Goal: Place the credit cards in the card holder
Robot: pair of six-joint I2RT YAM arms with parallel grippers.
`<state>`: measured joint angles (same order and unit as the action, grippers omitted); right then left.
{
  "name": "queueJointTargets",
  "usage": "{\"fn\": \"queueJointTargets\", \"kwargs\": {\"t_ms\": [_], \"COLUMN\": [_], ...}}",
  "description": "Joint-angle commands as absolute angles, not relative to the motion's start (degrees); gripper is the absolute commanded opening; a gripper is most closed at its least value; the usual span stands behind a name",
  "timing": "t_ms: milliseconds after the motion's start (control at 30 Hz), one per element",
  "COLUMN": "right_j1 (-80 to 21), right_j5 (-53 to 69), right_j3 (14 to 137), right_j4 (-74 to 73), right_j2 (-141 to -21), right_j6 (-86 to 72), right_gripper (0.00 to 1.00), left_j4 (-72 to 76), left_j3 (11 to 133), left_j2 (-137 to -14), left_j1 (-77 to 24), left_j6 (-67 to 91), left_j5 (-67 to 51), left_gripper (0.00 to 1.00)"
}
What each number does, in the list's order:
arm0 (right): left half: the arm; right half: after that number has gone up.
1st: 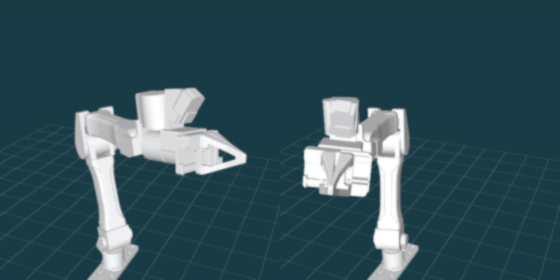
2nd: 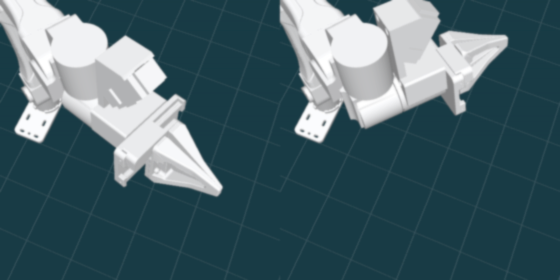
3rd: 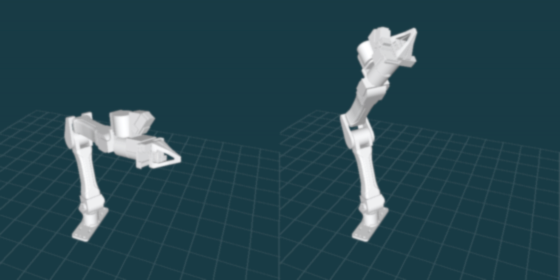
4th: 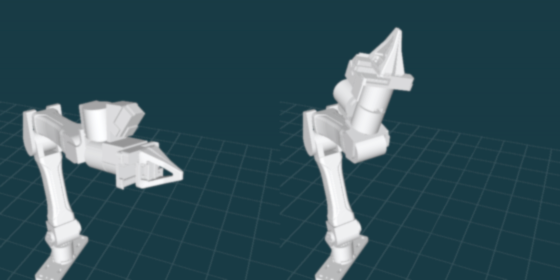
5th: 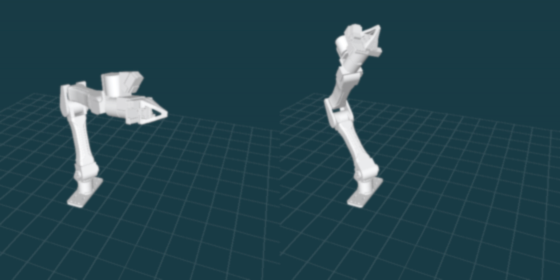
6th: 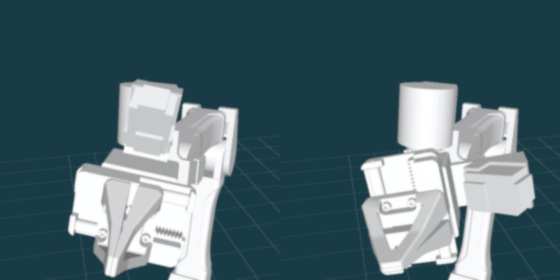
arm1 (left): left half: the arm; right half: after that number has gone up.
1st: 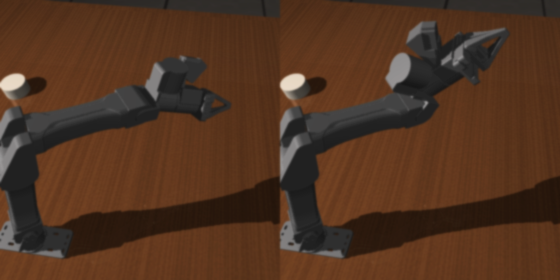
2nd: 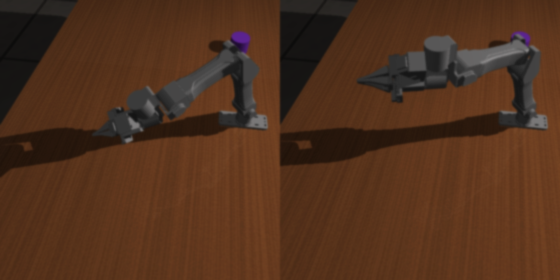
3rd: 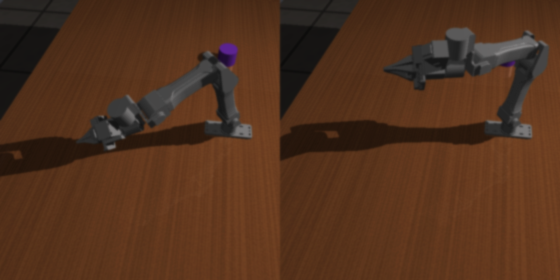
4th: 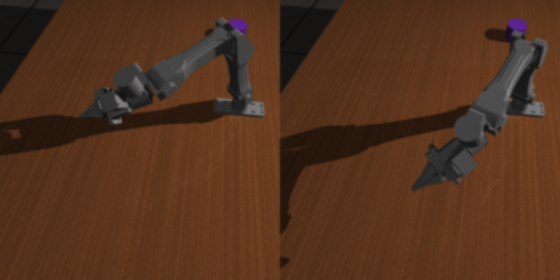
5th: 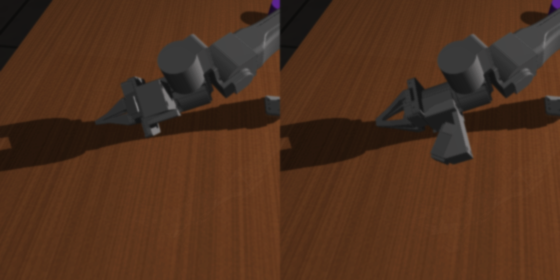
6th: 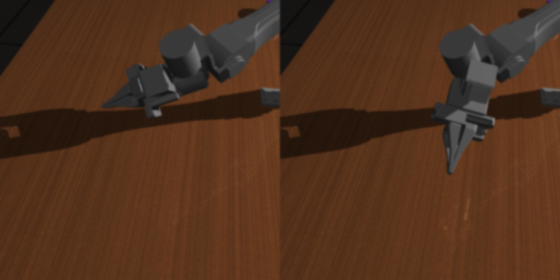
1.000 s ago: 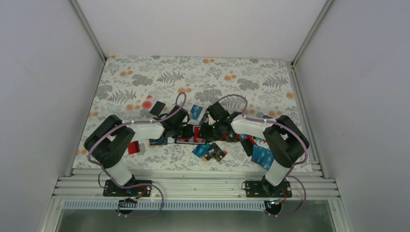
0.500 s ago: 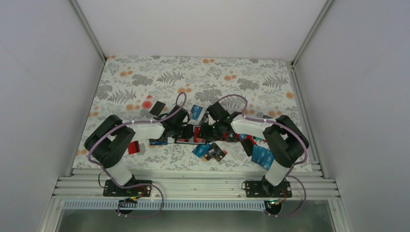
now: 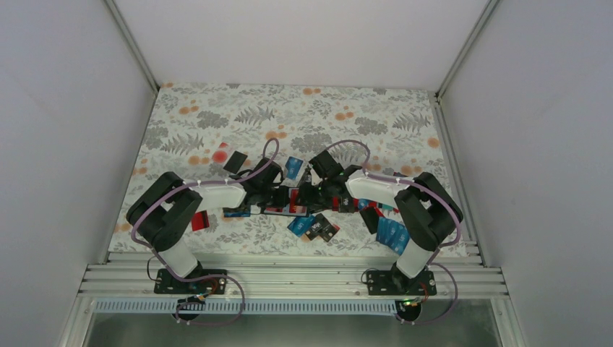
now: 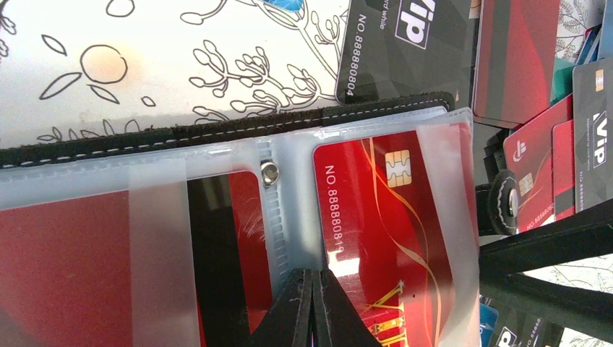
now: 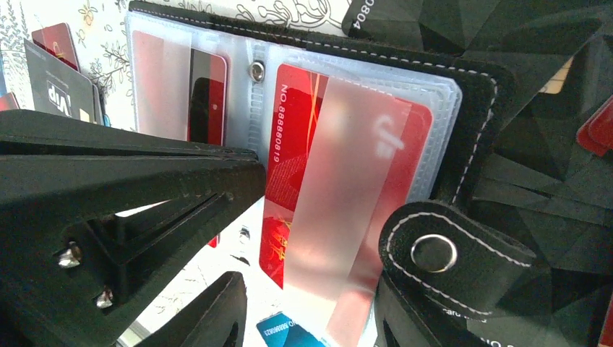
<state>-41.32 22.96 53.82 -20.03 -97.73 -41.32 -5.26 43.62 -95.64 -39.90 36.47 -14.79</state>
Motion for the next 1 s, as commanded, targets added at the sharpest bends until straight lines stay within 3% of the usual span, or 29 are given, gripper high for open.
{"fn": "queueJointTargets", "kwargs": {"t_ms": [0, 533, 967], "right_j1": [-41.82, -43.68, -44.94], "right_j5": [25.92, 27.47, 27.76], "right_j3": [56.91, 60.34, 63.46], "right_j4": [-18.27, -18.07, -18.19], "right_j2": [-95.91, -97.67, -101.21], "right_j6": [-40.52, -39.93, -40.07], "right_gripper": [0.46, 0.46, 0.46], "left_j4": [-6.05, -12.56, -21.42], "left_j3": [44.19, 45.62, 46.48], "left_j2": [-96.5, -92.86, -81.74], "left_j1": [-40.92, -40.63, -37.97], "left_j6": [36.47, 38.41, 40.18], "left_j5": [-14.82, -10.02, -6.56], "left_gripper": [0.02, 0.02, 0.02]}}
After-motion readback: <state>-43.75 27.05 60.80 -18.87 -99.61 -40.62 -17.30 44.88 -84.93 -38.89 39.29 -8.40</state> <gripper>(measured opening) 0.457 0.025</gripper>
